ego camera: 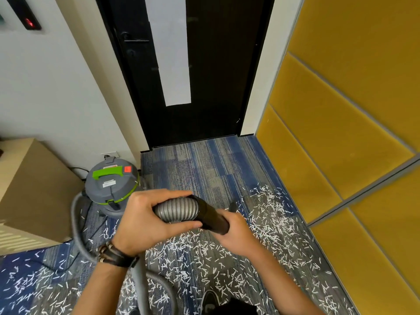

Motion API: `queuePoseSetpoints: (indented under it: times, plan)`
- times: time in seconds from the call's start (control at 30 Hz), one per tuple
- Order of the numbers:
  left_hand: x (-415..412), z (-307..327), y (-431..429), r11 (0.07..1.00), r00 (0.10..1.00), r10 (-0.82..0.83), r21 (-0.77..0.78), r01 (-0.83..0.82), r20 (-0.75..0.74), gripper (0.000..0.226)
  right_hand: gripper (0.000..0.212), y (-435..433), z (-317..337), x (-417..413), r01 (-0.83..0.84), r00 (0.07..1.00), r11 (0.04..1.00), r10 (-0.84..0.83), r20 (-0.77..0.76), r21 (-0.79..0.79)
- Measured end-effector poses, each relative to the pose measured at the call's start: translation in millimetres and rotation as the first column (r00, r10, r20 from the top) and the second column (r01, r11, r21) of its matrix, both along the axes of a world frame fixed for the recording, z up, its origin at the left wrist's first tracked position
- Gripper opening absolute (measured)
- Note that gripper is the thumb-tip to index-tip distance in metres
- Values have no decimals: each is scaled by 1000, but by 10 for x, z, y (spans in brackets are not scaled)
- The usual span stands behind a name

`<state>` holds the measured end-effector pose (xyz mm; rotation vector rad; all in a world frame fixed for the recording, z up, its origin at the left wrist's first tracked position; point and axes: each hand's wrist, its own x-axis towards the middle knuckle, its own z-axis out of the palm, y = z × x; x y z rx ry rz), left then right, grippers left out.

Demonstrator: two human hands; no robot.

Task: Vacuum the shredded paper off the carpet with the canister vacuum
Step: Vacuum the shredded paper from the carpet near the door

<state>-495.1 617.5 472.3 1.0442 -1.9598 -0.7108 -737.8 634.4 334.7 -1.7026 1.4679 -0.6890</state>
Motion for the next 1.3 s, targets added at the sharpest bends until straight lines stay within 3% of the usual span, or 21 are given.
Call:
queuePoseSetpoints:
  times: [0.23, 0.53, 0.93, 1.13, 1.3]
  plan:
    - [89, 147, 230, 992, 995, 96, -80, -94, 28, 60, 26, 103, 92, 117, -8, 999, 999, 10, 31, -52]
    - [-17, -161, 412, 997, 997, 60, 44, -62, 49, 59, 25, 321, -67, -64, 42, 999, 999, -42, 1, 33]
    - [361, -242, 923, 996, 996, 84, 15, -85, 42, 59, 30, 730, -165, 358, 53, 999, 996, -53, -8, 69]
    - [294, -324, 1146, 995, 995, 100, 5, -100, -8, 59, 32, 842, -24, 216, 38, 994, 998, -34, -102, 40]
    - [114, -484, 1093, 982, 986, 150, 103, -157, 68, 61, 27, 631, -39, 27, -32, 987, 997, 43, -153, 74]
